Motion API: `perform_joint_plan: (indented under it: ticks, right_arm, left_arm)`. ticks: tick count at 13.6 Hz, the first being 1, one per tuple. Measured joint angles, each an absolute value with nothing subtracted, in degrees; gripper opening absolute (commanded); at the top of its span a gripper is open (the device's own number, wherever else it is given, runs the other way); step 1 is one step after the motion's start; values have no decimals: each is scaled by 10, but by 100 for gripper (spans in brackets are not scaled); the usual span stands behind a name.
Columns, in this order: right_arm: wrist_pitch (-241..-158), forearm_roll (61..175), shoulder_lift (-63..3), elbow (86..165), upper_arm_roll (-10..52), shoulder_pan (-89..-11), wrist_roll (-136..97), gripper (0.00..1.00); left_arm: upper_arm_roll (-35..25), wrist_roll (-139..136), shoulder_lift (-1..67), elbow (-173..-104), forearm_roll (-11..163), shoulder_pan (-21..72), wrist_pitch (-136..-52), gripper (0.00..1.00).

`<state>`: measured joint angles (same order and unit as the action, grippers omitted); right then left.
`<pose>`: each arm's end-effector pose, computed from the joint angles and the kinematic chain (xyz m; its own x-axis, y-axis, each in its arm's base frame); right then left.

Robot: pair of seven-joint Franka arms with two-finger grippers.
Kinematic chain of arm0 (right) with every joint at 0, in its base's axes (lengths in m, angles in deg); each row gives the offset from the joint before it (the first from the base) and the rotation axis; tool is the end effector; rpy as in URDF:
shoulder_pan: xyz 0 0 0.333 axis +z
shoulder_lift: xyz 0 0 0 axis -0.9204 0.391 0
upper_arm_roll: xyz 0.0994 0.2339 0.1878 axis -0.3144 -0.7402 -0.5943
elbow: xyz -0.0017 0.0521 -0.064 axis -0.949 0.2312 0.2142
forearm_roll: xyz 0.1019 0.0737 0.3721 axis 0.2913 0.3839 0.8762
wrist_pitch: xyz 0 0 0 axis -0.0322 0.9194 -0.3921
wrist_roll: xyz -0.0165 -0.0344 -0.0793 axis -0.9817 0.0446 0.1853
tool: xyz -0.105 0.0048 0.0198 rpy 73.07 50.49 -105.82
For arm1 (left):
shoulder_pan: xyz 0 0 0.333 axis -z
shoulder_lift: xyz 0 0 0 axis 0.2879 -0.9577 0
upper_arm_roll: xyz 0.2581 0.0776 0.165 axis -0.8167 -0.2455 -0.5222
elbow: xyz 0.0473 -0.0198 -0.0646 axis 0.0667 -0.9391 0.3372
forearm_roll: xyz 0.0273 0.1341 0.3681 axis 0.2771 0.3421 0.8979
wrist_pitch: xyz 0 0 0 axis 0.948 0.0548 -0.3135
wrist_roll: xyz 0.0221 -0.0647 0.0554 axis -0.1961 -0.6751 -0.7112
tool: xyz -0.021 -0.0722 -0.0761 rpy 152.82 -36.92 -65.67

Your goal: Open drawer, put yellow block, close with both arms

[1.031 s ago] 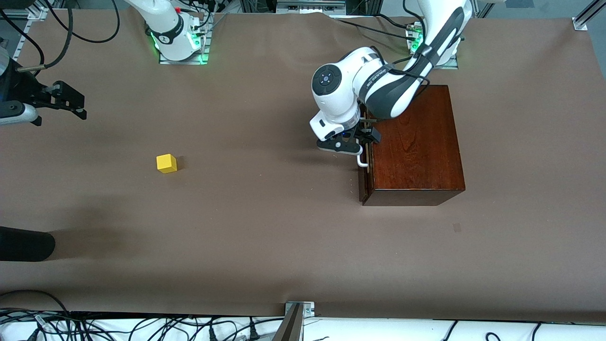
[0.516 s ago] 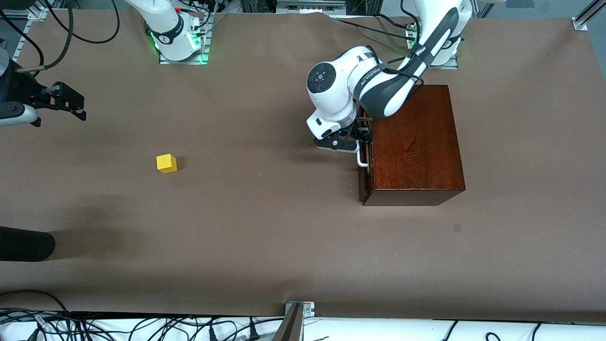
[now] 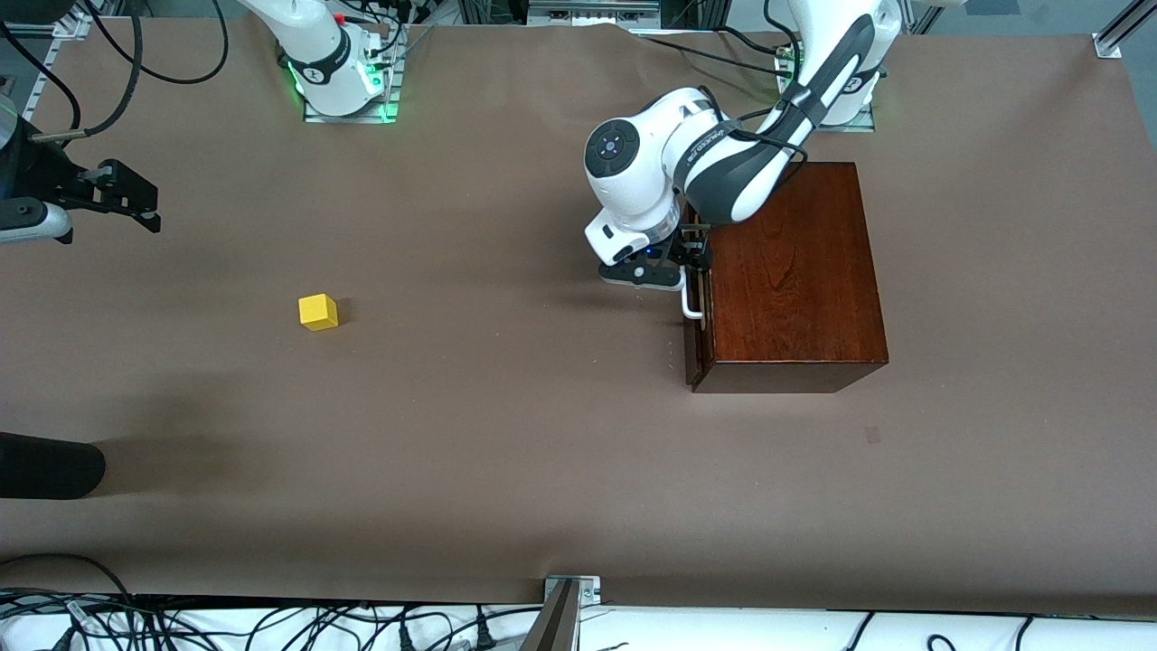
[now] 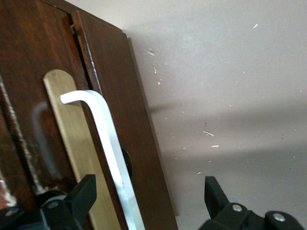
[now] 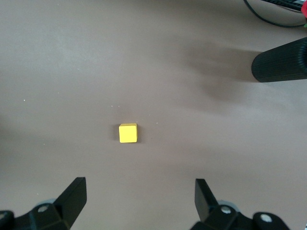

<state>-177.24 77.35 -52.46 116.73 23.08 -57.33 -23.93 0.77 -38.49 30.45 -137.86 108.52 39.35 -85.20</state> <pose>0.5657 0.0145 0.6160 0.9801 0.1974 0.0217 0.1956 -0.9784 0.0677 0.4696 -0.4211 0.3000 0.9720 -0.2091 -0.1072 -0.2324 -0.9226 -0.3080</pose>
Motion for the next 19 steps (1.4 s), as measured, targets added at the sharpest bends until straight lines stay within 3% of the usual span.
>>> perform_joint_plan:
  ticks: [8, 19]
  right_arm:
    - [-1772, 773, -524, 1167, 231, -573, -239, 100]
    - [-1771, 758, -470, 1166, 225, -564, -241, 100]
  left_arm:
    - [7, -445, 279, -1370, 1087, 418, -859, 100]
    - [3, -512, 219, -1280, 1094, 463, -852, 100]
